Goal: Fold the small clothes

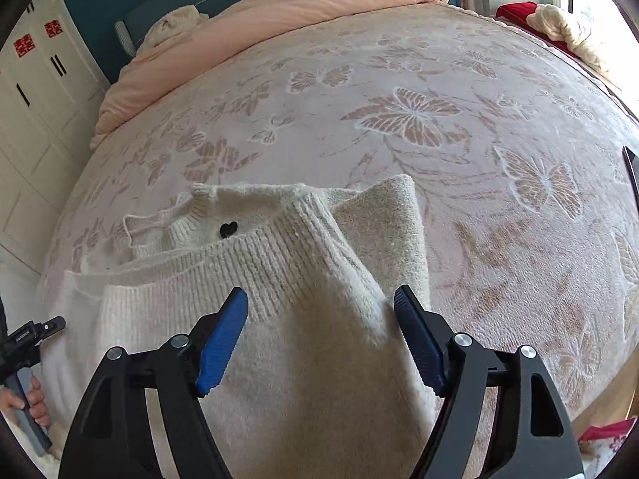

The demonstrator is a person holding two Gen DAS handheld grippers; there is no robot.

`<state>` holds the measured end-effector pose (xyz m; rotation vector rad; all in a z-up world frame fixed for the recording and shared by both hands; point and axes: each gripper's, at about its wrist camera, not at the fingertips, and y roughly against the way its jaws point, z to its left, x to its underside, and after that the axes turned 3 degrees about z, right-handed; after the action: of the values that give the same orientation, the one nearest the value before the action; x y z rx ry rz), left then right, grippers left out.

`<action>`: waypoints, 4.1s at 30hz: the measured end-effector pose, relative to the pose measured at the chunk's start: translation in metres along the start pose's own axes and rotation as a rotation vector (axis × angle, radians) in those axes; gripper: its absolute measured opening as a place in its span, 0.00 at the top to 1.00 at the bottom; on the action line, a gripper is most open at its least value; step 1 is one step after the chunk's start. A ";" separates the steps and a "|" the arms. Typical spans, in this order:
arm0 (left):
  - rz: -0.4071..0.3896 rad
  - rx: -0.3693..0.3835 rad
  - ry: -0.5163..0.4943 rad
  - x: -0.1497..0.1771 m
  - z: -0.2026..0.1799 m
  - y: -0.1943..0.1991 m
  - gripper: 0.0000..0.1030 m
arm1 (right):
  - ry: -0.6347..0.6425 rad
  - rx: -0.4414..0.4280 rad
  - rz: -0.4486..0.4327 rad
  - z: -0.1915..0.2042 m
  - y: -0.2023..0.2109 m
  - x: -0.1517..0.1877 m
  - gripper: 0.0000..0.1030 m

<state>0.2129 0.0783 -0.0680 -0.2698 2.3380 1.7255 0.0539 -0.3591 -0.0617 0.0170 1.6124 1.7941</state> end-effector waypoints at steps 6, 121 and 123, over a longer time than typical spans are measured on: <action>-0.039 0.069 -0.004 -0.001 0.006 0.036 0.95 | 0.065 -0.019 -0.001 0.010 0.011 0.011 0.93; -0.056 0.059 0.332 0.143 0.093 0.060 0.68 | -0.196 0.152 -0.025 -0.023 0.037 -0.005 0.87; -0.061 0.064 0.336 0.144 0.094 0.058 0.62 | -0.092 0.068 -0.059 0.015 0.060 0.000 0.87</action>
<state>0.0655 0.1832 -0.0831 -0.6582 2.5769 1.6821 0.0313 -0.3442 -0.0057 0.0819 1.5915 1.6689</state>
